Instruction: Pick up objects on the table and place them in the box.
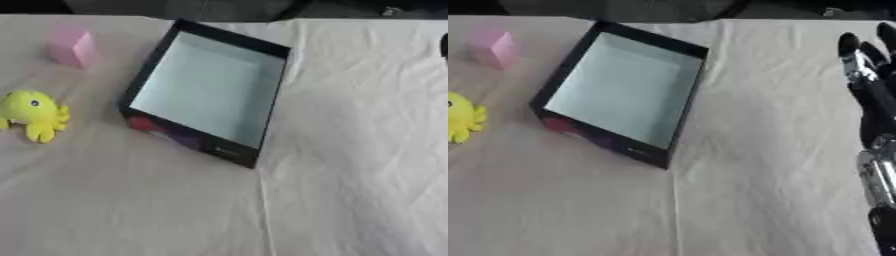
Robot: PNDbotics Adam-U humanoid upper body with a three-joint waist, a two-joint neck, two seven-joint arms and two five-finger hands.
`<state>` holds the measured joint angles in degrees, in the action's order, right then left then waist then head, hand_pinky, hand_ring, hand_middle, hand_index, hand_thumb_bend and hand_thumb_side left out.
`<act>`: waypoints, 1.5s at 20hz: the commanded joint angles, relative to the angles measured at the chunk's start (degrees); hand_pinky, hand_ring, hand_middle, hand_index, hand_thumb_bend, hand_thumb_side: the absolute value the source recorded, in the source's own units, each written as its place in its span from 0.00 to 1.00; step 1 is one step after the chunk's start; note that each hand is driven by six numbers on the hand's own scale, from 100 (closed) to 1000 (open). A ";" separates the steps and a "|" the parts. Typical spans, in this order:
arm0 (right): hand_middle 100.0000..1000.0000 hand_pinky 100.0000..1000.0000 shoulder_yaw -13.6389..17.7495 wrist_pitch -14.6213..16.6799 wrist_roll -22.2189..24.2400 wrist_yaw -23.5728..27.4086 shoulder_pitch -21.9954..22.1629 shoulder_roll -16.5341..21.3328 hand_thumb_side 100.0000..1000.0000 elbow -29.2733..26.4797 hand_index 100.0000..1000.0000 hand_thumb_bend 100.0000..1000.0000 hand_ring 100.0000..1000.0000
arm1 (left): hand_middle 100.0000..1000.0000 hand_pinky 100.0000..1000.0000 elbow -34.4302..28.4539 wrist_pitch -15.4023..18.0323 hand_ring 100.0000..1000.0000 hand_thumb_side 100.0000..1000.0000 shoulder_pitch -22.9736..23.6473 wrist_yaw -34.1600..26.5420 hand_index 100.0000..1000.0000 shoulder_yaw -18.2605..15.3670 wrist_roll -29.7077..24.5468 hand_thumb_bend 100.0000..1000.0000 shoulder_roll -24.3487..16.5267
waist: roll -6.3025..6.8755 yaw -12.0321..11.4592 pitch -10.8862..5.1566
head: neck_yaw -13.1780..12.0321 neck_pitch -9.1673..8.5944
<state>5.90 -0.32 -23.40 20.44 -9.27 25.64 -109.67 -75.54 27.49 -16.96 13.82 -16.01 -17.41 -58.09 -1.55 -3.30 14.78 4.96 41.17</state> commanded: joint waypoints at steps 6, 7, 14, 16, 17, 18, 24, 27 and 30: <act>0.97 1.00 -0.58 -0.15 1.06 0.71 -1.08 2.04 0.26 -0.72 0.87 0.36 0.93 | 0.77 0.80 11.39 7.62 0.74 0.23 -13.09 0.19 0.89 8.23 -7.97 0.50 -4.06 | 0.11 1.19 -1.93 | -0.77 0.22; 0.97 1.00 -0.66 -0.17 1.14 0.77 -1.15 2.03 0.26 -0.71 0.87 0.36 0.93 | 0.77 0.80 12.63 8.25 0.75 0.20 -14.62 0.31 0.89 8.93 -9.42 0.52 -3.73 | 0.13 1.34 -1.95 | -0.89 0.20; 0.97 1.00 -1.20 -0.39 1.78 1.00 -1.78 1.94 0.26 -0.57 0.87 0.36 0.93 | 0.77 0.81 20.03 10.57 0.76 0.10 -24.34 3.49 0.89 11.73 -17.09 0.58 -0.69 | 0.26 2.40 -1.65 | -1.61 -0.37; 0.97 1.00 -1.35 -0.43 1.95 1.03 -1.95 1.93 0.27 -0.58 0.87 0.36 0.93 | 0.78 0.81 21.53 10.82 0.76 0.08 -26.64 4.98 0.90 12.06 -18.10 0.59 0.28 | 0.25 2.81 -1.50 | -1.79 -0.71; 0.97 1.00 -1.40 -0.45 2.02 1.04 -2.00 1.92 0.27 -0.58 0.87 0.36 0.93 | 0.78 0.81 22.18 10.94 0.76 0.08 -27.63 5.70 0.90 12.18 -18.48 0.59 0.76 | 0.24 2.96 -1.42 | -1.84 -0.90; 0.97 1.00 -1.46 -0.48 2.09 1.03 -2.05 1.93 0.27 -0.58 0.87 0.36 0.93 | 0.78 0.81 22.81 11.01 0.76 0.08 -28.58 6.40 0.90 12.28 -18.85 0.58 1.26 | 0.23 3.10 -1.33 | -1.88 -1.07; 0.97 1.00 -1.88 -0.63 2.58 1.02 -2.76 1.90 0.27 -0.72 0.87 0.36 0.93 | 0.78 0.81 25.94 11.21 0.76 0.08 -33.34 9.67 0.90 12.60 -20.65 0.58 4.23 | 0.20 4.03 -0.48 | -2.37 -2.31; 0.97 1.00 -2.22 -0.76 2.92 1.04 -3.32 1.87 0.27 -0.82 0.87 0.36 0.93 | 0.79 0.82 26.97 11.22 0.77 0.07 -35.37 11.85 0.90 12.66 -20.88 0.59 5.36 | 0.30 4.75 0.10 | -2.61 -2.88; 0.97 1.00 -2.50 -0.89 3.24 1.04 -3.76 1.77 0.27 -0.87 0.87 0.35 0.93 | 0.79 0.82 27.93 11.14 0.77 0.02 -36.96 15.25 0.90 12.47 -20.13 0.58 6.19 | 0.43 5.45 0.61 | -2.97 -3.47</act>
<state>3.24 -1.26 -20.41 21.43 -12.44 25.98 -109.64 -47.47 32.36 -52.71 27.89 -3.33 -31.63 -50.55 -1.35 2.20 16.27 2.28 38.57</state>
